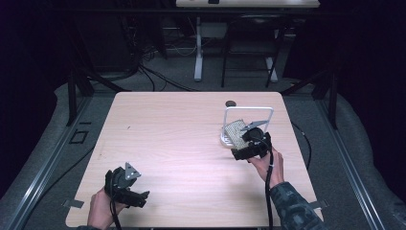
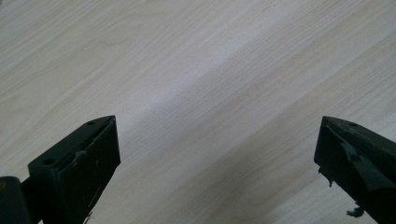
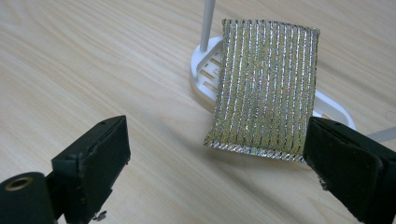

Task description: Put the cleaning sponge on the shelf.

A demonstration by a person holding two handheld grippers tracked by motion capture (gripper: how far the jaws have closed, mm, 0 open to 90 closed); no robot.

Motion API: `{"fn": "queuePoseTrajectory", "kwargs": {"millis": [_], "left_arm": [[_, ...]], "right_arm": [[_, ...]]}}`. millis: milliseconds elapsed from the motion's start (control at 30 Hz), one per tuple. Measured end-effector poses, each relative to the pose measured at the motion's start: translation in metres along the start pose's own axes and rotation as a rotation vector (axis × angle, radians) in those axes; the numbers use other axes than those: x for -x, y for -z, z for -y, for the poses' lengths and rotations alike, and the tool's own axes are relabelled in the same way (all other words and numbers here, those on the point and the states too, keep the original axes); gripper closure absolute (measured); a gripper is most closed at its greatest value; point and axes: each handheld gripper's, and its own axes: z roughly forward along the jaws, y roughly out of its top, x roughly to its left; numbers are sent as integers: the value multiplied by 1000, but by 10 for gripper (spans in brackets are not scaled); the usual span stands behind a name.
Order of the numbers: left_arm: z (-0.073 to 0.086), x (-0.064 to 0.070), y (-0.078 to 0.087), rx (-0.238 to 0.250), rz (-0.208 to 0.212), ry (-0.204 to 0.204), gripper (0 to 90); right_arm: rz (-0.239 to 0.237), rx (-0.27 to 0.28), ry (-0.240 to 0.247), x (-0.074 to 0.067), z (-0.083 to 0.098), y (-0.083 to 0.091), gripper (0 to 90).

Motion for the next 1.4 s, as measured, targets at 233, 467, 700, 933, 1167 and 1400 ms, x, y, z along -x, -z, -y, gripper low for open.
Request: {"fn": "queuePoseTrajectory", "kwargs": {"millis": [233,467,700,933,1167,1400], "left_arm": [[0,0,0,-1,0,1,1],[1,0,1,-7,1,3,1],[1,0,0,-8,4,4,1],[2,-1,0,-8,9,11,1],[2,-1,-1,-9,9,14,1],[2,-1,-1,-9,9,13,1]], "right_arm": [[-35,6,19,-1,7,16,53],[-65,6,45,1,19,38,47],[-71,-6,48,2,36,51,38],[-67,-23,52,6,66,61,40],[-72,-53,25,13,93,63,35],[-81,-90,-9,19,116,62,32]]}}
